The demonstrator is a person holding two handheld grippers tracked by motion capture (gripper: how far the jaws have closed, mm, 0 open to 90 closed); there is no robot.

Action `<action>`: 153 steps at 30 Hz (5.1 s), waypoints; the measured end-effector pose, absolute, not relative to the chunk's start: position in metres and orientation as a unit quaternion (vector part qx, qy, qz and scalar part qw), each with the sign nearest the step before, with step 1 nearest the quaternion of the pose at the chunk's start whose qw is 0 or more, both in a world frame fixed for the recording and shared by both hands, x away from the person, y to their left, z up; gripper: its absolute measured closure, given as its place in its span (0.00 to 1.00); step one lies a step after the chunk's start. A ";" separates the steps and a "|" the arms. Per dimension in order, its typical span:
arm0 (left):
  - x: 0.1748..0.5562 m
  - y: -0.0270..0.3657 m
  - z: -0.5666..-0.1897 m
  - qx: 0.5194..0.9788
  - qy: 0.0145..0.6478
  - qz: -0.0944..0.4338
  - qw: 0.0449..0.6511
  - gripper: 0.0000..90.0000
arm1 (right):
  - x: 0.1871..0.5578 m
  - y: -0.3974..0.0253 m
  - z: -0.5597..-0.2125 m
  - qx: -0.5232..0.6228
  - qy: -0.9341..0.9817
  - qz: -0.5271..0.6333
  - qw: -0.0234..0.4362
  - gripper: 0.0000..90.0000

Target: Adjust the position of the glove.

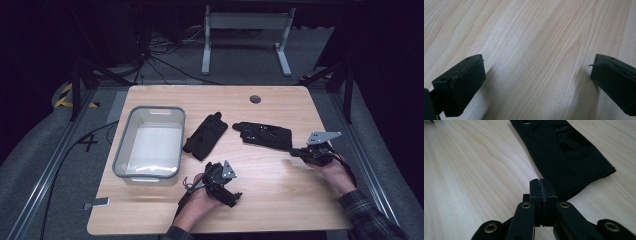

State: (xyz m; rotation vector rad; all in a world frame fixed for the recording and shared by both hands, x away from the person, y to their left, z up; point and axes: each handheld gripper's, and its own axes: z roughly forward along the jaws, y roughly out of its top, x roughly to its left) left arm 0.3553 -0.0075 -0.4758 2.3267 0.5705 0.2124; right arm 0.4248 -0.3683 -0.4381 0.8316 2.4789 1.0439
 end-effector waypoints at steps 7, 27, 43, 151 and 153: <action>0.355 -0.008 -0.476 0.903 0.221 0.082 0.360 0.00 | 0.447 -0.371 -0.438 0.302 0.864 0.365 0.169 1.00; 0.355 -0.008 -0.476 0.902 0.221 0.082 0.360 0.00 | 0.457 -0.366 -0.450 0.296 0.882 0.331 0.156 1.00; 0.355 -0.008 -0.476 0.903 0.221 0.082 0.360 0.00 | 0.418 -0.365 -0.449 0.277 0.894 0.334 0.114 1.00; 0.356 -0.009 -0.476 0.903 0.219 0.080 0.360 0.00 | 0.358 -0.395 -0.436 0.292 0.885 0.339 0.130 0.88; 0.356 -0.009 -0.476 0.903 0.219 0.080 0.360 0.00 | 0.355 -0.404 -0.437 0.306 0.877 0.344 0.137 0.82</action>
